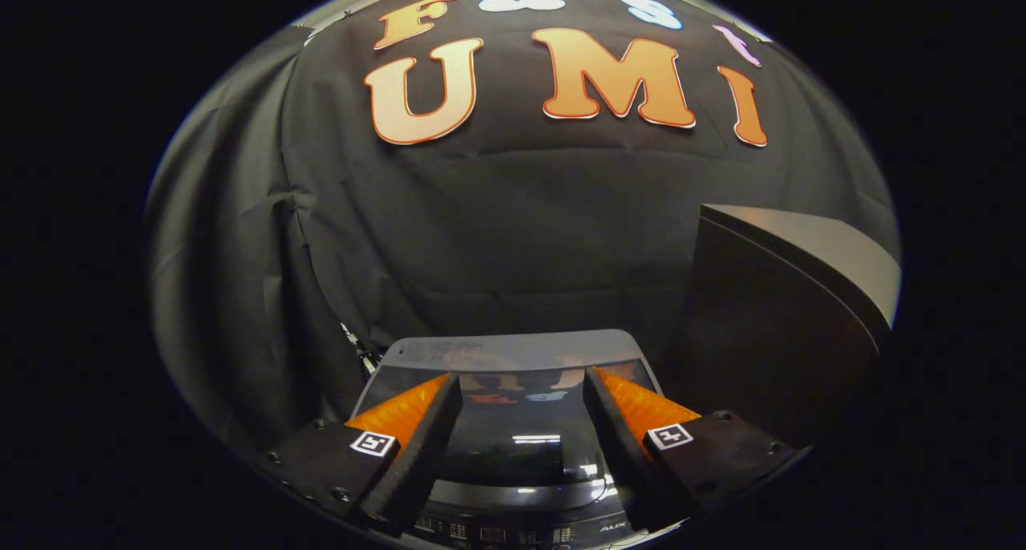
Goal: Put the clothes into the washing machine and then close the washing machine lid.
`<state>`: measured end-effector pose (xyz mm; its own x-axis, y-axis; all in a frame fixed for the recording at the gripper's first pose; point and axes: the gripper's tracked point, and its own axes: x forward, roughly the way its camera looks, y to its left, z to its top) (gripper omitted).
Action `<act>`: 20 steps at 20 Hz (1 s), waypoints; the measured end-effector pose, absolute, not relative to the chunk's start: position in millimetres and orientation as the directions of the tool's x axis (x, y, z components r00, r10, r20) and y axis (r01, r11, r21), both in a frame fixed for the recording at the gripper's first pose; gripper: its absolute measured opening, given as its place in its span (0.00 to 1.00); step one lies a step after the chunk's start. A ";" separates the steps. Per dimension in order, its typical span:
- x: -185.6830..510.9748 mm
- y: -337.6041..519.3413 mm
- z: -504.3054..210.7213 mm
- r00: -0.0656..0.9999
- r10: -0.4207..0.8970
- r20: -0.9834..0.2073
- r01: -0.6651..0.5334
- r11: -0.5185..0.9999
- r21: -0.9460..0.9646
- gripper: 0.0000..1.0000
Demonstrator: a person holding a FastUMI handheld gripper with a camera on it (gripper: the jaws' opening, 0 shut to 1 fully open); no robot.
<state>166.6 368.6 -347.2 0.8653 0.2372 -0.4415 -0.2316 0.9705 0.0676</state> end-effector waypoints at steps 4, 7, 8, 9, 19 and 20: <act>164.4 364.7 -335.4 0.862 0.249 -0.442 -0.246 0.967 0.066 0.98; 156.4 360.7 -296.5 0.874 0.275 -0.400 -0.269 0.960 0.073 0.98; 152.4 358.1 -279.4 0.879 0.286 -0.382 -0.279 0.957 0.076 0.98; 148.6 354.5 -261.1 0.885 0.297 -0.359 -0.287 0.954 0.081 0.98; 87.0 245.0 -100.5 0.957 0.244 -0.158 -0.239 0.970 0.049 0.98; 78.7 228.9 -87.7 0.962 0.230 -0.145 -0.227 0.973 0.039 0.98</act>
